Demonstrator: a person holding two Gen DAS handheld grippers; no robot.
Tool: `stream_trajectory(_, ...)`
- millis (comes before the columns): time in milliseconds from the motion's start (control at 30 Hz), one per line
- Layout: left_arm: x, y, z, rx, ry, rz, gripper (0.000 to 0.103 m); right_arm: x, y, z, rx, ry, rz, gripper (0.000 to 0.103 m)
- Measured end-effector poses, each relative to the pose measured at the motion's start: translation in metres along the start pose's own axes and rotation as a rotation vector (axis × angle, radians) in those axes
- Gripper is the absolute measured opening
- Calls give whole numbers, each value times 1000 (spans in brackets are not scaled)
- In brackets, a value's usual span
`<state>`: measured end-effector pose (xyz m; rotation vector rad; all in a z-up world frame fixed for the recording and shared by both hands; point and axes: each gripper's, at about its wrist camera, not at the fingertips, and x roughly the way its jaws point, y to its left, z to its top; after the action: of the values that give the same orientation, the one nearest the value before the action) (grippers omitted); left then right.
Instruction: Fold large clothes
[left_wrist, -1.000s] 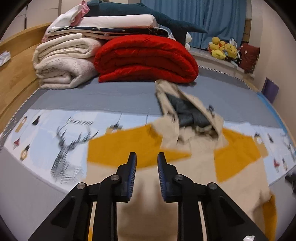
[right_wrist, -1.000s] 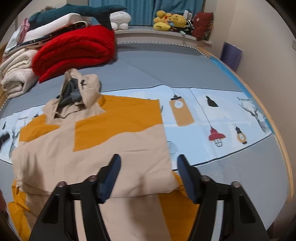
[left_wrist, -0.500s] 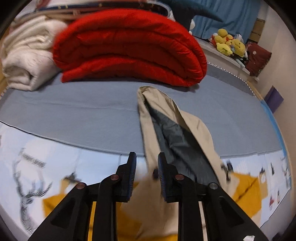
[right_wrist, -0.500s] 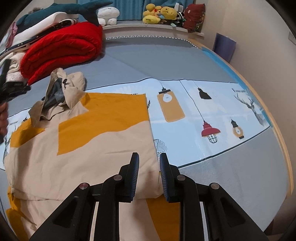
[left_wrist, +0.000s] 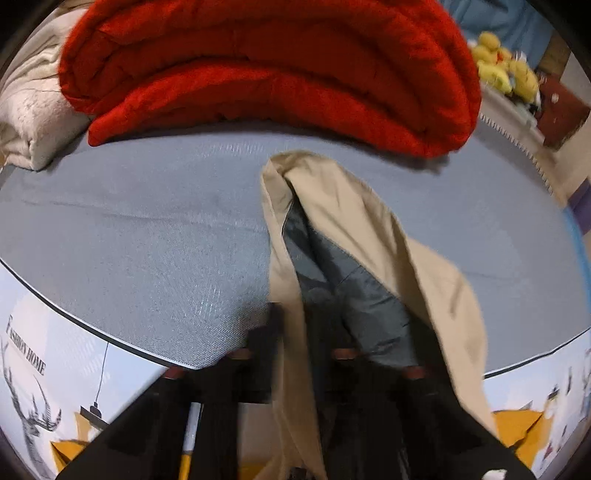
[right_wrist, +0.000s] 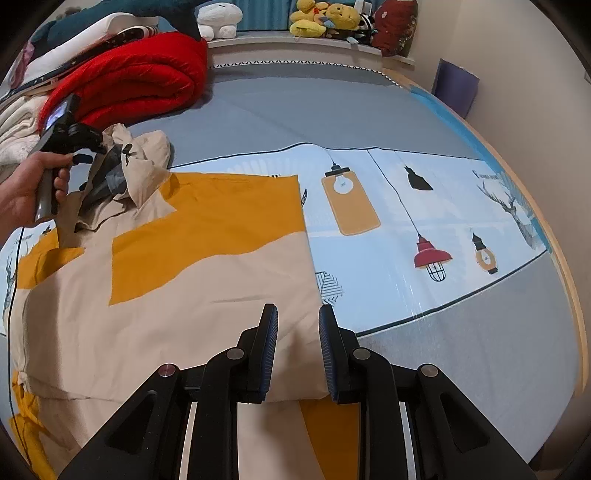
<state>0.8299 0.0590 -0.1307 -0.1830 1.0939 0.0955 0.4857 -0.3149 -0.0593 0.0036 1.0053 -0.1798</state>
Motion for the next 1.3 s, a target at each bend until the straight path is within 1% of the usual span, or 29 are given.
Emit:
stream_trajectory(33, -4, -2, -2, 16, -14, 10, 3, 1, 0, 0, 3, 2, 1, 24)
stream_trajectory(67, -16, -5, -6, 40, -53, 8, 2, 0, -1, 1, 5, 3, 4, 24)
stream_trajectory(100, -26, -8, -9, 58, -78, -12, 1, 0, -1, 2, 7, 3, 6, 24)
stream_trajectory(167, -58, -19, -22, 118, -139, -65, 1, -5, -2, 4, 8, -6, 10, 24)
stream_trajectory(233, -99, -32, -46, 209, -199, -96, 1, -13, -4, 7, 15, -24, 14, 24)
stream_trajectory(267, -127, -39, -66, 271, -235, -118, 1, -19, -4, 9, 19, -38, 19, 24)
stream_trajectory(333, -167, -47, -97, 355, -293, -146, 1, -29, -4, 12, 26, -64, 27, 24)
stream_trajectory(367, -198, -51, -127, 412, -339, -173, 1, -34, -5, 13, 32, -78, 33, 24)
stream_trajectory(400, -214, -52, -145, 443, -360, -185, 1, -38, -5, 14, 38, -87, 39, 24)
stream_trajectory(433, -234, -53, -171, 476, -380, -191, 1, -42, -6, 14, 46, -97, 48, 24)
stream_trajectory(467, -253, -51, -203, 502, -393, -195, 1, -46, -6, 13, 52, -105, 56, 24)
stream_trajectory(500, -263, -48, -221, 506, -394, -203, 1, -49, -7, 12, 57, -115, 65, 24)
stream_trajectory(567, -279, -33, -273, 478, -363, -204, 1, -56, -8, 10, 65, -136, 84, 24)
stream_trajectory(667, -286, -11, -330, 428, -322, -178, 2, -65, -11, 9, 86, -165, 101, 24)
stream_trajectory(700, -284, -5, -341, 415, -304, -167, 7, -67, -11, 9, 93, -175, 107, 25)
stream_trajectory(767, -276, 2, -356, 384, -271, -160, 15, -71, -10, 9, 109, -194, 122, 25)
stream_trajectory(800, -273, 7, -360, 354, -268, -153, 18, -73, -7, 9, 112, -202, 133, 25)
stream_trajectory(833, -268, 11, -359, 320, -261, -144, 19, -74, -5, 8, 112, -207, 141, 25)
stream_trajectory(867, -262, 15, -355, 284, -235, -140, 19, -75, -2, 8, 112, -213, 153, 26)
stream_trajectory(900, -259, 16, -353, 263, -225, -156, 19, -74, 2, 7, 113, -213, 173, 26)
stream_trajectory(933, -257, 21, -348, 235, -223, -193, 19, -73, 5, 6, 117, -207, 196, 26)
stream_trajectory(1033, -258, 34, -338, 174, -223, -239, 19, -61, 19, 2, 121, -156, 286, 28)
stream_trajectory(1100, -261, 40, -333, 167, -220, -276, 26, -49, 30, 0, 121, -109, 351, 31)
stream_trajectory(1200, -260, 46, -328, 162, -214, -283, 28, -32, 46, -6, 114, -42, 420, 34)
stream_trajectory(1233, -258, 49, -327, 147, -205, -295, 29, -25, 50, -9, 110, -20, 436, 36)
stream_trajectory(1300, -247, 53, -328, 88, -149, -350, 32, -8, 60, -14, 113, 54, 476, 38)
